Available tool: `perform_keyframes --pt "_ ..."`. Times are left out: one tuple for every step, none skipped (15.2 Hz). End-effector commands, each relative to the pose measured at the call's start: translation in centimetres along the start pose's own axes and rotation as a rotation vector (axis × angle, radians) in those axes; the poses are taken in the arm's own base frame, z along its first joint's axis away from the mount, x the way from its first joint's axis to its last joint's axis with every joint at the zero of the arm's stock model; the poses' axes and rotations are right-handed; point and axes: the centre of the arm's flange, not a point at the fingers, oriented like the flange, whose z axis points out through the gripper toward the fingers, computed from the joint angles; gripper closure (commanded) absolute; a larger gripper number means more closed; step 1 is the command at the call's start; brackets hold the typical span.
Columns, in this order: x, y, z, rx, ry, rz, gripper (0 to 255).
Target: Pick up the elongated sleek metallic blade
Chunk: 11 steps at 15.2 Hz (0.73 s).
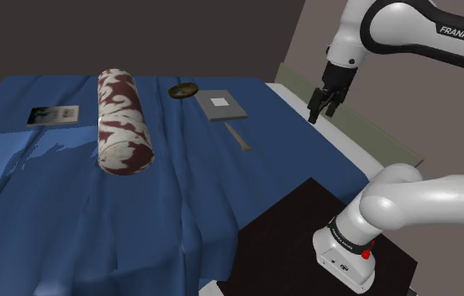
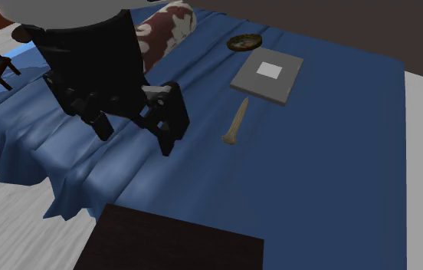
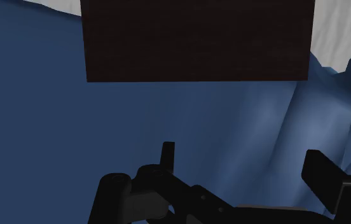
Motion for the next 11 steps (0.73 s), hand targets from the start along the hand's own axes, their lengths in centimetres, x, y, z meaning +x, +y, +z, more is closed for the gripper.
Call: perform_keyframes --pt "0.0 0.0 0.0 0.0 0.0 0.0 0" --pt "1.0 0.2 0.8 0.002 0.002 0.003 0" --pt "2.0 0.4 1.6 0.003 0.005 0.006 0" --pt "3.0 0.6 2.4 0.005 0.007 0.008 0" --pt "4.0 0.8 3.2 0.006 0.009 0.011 0" --pt "5.0 1.1 4.0 0.008 0.012 0.014 0" --pt "6.0 1.3 4.7 0.009 0.014 0.017 0" --pt "7.0 1.5 5.5 0.011 0.016 0.02 0" --pt "8.0 1.7 6.3 0.012 0.019 0.022 0" --pt "9.1 1.9 7.1 0.014 0.021 0.025 0" --pt "10.1 2.2 7.9 0.015 0.023 0.028 0"
